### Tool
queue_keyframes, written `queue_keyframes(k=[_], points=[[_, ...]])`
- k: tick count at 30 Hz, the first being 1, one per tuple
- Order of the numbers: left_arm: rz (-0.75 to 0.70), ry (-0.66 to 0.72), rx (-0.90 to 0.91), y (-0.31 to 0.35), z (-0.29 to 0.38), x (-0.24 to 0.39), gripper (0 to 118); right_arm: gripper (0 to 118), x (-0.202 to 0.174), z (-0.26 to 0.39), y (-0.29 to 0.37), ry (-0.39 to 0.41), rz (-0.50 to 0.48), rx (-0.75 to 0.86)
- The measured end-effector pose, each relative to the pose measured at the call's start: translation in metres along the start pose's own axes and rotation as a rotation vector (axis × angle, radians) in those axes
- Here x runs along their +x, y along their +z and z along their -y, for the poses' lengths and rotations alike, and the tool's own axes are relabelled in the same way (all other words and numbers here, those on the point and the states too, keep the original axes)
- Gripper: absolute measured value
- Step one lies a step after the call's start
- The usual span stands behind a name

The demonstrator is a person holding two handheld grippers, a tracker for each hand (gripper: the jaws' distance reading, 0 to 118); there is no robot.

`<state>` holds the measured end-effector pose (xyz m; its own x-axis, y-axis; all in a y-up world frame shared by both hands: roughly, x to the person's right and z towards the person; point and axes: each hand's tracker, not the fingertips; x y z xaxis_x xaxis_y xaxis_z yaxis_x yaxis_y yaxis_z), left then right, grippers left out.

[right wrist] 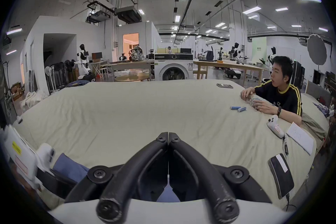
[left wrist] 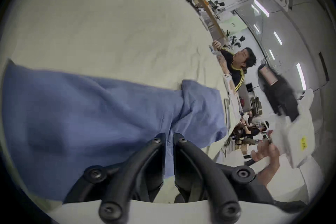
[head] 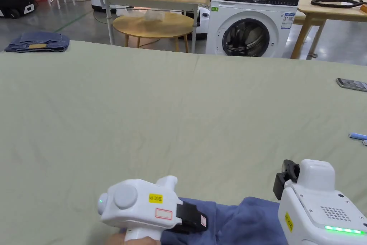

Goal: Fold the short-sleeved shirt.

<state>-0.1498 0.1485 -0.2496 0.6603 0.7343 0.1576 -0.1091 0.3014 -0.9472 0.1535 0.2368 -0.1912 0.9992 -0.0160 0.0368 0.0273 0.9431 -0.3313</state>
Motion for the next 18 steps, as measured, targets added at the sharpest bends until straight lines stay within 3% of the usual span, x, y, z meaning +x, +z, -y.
queue_keyframes(k=[4, 8, 9, 13, 18], points=[[-0.068, -0.034, 0.078, 0.055, -0.019, -0.016, 6, 0, -0.004, -0.003, -0.002, 0.008, -0.010, 0.006], [-0.156, 0.008, 0.150, 0.101, -0.028, -0.050, 70, 0, -0.008, -0.004, -0.003, 0.013, -0.019, 0.007], [-0.165, 0.018, 0.144, 0.109, -0.029, -0.060, 77, 0, -0.009, -0.004, -0.004, 0.014, -0.021, 0.006], [-0.154, 0.075, 0.106, 0.118, -0.024, -0.097, 79, 0, -0.011, -0.002, -0.005, 0.013, -0.027, 0.000], [0.010, 0.183, 0.020, 0.086, -0.006, -0.125, 79, 0, -0.014, 0.001, -0.007, 0.008, -0.028, -0.013]])
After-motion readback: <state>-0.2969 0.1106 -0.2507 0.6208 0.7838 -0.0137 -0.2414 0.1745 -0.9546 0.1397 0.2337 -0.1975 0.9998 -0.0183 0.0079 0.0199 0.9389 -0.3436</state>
